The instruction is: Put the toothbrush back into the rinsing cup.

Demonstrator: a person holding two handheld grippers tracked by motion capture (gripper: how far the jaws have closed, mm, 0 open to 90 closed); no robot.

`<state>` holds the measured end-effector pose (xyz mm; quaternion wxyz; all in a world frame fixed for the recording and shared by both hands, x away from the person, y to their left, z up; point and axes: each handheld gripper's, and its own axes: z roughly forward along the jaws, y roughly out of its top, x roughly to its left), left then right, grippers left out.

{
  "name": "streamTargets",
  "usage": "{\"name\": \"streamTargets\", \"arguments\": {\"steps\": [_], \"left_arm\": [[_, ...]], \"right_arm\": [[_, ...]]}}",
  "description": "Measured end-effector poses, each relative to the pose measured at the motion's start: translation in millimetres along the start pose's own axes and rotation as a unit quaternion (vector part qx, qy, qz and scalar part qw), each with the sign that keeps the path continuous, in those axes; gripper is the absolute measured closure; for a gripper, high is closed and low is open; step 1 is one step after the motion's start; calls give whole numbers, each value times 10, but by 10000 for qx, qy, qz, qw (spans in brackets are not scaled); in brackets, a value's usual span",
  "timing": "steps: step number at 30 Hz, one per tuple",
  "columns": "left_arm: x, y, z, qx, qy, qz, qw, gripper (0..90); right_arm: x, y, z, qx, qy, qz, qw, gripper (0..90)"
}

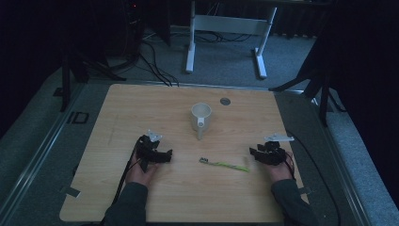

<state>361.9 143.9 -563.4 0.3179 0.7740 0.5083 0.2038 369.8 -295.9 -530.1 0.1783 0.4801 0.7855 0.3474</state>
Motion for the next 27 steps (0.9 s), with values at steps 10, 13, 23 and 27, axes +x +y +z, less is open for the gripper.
{"name": "streamTargets", "arguments": {"steps": [10,13,23,27], "left_arm": [[0,0,0,2,1,-1,10000,76],[0,0,0,2,1,1,10000,76],[-1,0,0,1,1,-3,10000,76],[-1,0,0,2,0,-2,10000,76]], "right_arm": [[97,149,-46,276,263,-517,9979,560],[114,213,-79,291,325,-586,9973,560],[137,349,-130,461,354,-790,9952,584],[152,375,-126,507,355,-843,9945,588]]}}
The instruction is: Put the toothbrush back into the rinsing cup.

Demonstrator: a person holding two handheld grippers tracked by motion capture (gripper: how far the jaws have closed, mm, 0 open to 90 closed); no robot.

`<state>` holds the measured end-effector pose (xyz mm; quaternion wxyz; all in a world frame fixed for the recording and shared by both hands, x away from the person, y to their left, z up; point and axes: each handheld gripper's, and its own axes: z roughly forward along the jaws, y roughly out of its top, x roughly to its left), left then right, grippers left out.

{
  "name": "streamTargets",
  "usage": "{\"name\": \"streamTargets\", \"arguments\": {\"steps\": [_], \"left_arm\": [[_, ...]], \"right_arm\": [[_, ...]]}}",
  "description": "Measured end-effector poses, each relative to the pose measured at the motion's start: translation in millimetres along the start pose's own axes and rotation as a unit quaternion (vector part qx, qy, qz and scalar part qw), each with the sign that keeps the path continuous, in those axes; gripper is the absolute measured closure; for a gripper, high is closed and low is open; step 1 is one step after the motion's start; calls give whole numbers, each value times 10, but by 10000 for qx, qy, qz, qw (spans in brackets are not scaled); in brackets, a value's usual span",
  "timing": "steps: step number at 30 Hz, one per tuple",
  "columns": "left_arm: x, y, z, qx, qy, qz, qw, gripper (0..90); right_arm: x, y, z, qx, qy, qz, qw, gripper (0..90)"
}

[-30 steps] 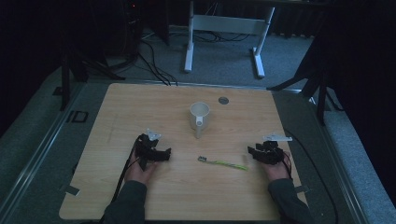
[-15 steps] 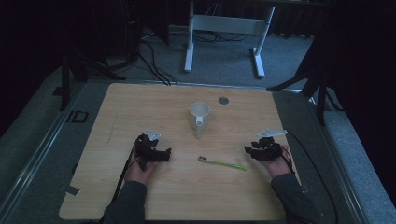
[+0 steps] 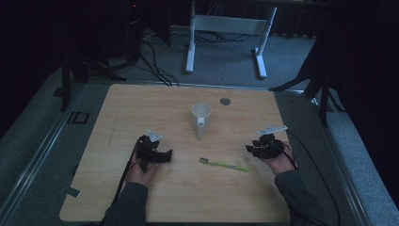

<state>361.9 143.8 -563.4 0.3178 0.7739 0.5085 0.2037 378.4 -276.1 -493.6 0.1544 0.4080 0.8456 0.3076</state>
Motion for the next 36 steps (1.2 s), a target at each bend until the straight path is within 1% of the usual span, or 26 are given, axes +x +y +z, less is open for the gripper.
{"name": "streamTargets", "arguments": {"steps": [5,13,17,20,23,31,36], "left_arm": [[0,0,0,-1,1,-1,10000,76],[0,0,0,-1,-1,1,10000,76],[0,0,0,-1,0,1,10000,76],[0,0,0,-1,0,1,10000,76],[0,0,0,-1,-1,1,10000,76],[0,0,0,0,0,2,10000,76],[0,0,0,-1,0,1,10000,76]], "right_arm": [[30,53,17,110,5,-103,9999,593],[71,113,38,150,99,-199,9996,594],[94,137,47,197,143,-314,9992,604],[116,157,51,311,144,-422,9985,611],[126,170,47,367,173,-511,9979,613],[155,205,63,539,236,-653,9961,619],[192,240,72,677,311,-744,9944,626]]}}
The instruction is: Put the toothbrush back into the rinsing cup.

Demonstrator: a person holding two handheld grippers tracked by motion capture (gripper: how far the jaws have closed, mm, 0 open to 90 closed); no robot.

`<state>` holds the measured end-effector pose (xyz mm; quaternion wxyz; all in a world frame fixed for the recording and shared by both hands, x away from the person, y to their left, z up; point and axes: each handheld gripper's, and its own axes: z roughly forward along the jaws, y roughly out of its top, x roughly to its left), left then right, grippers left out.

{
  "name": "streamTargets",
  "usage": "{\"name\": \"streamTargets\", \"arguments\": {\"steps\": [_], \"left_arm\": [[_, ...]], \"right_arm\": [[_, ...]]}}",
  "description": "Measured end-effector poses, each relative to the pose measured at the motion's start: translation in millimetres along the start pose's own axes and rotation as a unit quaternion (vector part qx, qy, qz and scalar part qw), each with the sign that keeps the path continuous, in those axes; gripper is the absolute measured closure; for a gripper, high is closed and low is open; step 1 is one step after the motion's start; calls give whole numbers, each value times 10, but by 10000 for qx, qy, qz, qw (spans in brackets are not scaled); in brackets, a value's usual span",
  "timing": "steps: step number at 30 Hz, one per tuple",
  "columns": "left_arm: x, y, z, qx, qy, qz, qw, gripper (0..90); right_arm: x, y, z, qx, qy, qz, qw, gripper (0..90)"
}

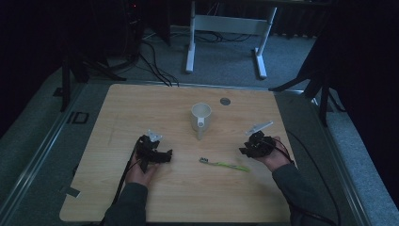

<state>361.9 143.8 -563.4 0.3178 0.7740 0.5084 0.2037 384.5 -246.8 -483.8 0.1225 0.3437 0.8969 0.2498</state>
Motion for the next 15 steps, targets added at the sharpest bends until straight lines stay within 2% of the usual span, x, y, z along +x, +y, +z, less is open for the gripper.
{"name": "streamTargets", "arguments": {"steps": [8,15], "left_arm": [[-1,0,1,-4,1,-4,10000,76],[-1,0,1,-5,0,-6,10000,76]], "right_arm": [[43,43,36,185,101,-161,9996,637],[72,62,60,230,178,-261,9992,643]]}}
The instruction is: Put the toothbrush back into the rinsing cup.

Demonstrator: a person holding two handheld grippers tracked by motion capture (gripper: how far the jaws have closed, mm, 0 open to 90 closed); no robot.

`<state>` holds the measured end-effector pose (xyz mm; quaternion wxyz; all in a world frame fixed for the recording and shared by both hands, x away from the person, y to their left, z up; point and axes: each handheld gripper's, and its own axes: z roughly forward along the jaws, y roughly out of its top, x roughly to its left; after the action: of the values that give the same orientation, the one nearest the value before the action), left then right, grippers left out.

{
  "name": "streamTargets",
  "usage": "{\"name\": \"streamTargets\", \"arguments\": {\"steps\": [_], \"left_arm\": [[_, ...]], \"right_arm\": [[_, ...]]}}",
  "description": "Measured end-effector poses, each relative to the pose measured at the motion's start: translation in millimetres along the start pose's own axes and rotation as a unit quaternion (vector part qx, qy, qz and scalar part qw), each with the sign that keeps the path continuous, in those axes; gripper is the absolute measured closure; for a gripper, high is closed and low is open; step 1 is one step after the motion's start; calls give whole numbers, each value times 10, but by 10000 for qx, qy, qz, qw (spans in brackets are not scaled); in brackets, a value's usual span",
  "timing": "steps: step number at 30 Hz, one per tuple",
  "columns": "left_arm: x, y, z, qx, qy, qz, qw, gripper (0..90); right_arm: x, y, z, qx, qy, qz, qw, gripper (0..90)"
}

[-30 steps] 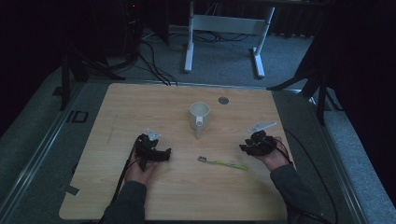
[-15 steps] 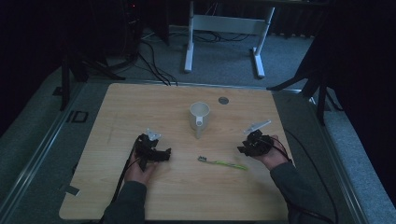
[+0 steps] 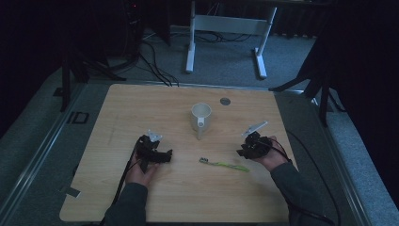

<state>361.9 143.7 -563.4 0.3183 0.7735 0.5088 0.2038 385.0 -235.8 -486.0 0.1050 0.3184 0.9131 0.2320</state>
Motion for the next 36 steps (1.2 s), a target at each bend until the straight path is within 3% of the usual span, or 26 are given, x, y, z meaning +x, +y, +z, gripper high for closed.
{"name": "streamTargets", "arguments": {"steps": [24,36], "left_arm": [[0,0,0,1,1,3,10000,76],[1,0,0,1,0,5,10000,76]], "right_arm": [[152,116,71,310,254,-380,9985,647],[193,153,86,438,238,-534,9973,648]]}}
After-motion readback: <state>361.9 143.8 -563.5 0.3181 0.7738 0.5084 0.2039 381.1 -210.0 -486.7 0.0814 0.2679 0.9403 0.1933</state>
